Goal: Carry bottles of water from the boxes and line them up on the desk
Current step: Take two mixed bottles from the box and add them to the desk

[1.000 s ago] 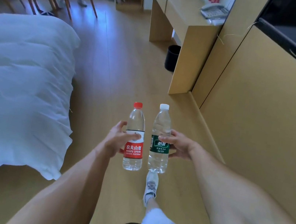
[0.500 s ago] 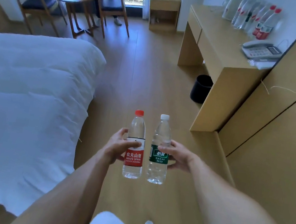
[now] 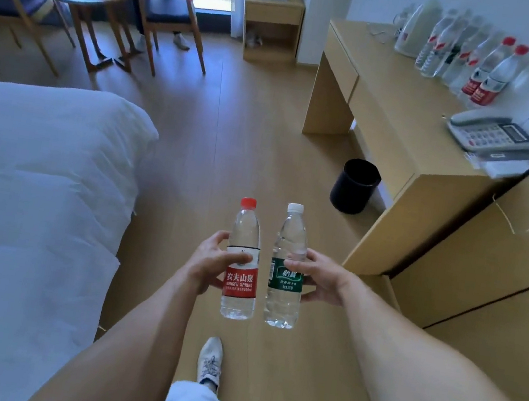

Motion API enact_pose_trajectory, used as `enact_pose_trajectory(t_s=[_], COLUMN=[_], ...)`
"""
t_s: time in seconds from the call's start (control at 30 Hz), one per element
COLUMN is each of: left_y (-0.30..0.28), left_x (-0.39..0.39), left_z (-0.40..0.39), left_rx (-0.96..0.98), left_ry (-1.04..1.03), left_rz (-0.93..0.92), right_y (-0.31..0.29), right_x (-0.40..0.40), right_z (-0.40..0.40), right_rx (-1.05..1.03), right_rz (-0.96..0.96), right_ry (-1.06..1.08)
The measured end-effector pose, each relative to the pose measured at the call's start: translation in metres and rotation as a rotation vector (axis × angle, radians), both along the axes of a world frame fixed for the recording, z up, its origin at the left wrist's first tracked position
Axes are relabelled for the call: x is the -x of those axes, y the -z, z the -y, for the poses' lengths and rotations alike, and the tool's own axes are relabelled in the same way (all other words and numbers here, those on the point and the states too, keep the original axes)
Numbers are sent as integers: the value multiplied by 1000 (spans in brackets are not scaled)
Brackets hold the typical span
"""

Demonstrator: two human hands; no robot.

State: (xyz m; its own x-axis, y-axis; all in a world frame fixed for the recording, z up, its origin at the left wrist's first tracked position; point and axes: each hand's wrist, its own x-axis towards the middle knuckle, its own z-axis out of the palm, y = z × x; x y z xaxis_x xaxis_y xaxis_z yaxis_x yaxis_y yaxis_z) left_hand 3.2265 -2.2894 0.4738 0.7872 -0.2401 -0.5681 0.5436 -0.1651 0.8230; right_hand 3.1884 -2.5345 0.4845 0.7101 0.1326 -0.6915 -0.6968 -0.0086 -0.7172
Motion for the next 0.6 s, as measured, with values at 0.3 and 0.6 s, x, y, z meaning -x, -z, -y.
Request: enact_pose_trajectory(t_s=[0.3,0.6], left_y=[-14,-13], left_x=[-197,-325], left_z=[18,71], left_rx=[-6,-21], left_ry=[139,209], left_rz=[-27,-31], right_y=[-15,-9], right_x=[-158,-277], right_z=[8,51], right_rx=[10,8], right_rz=[-32,-12], right_ry=[135,216])
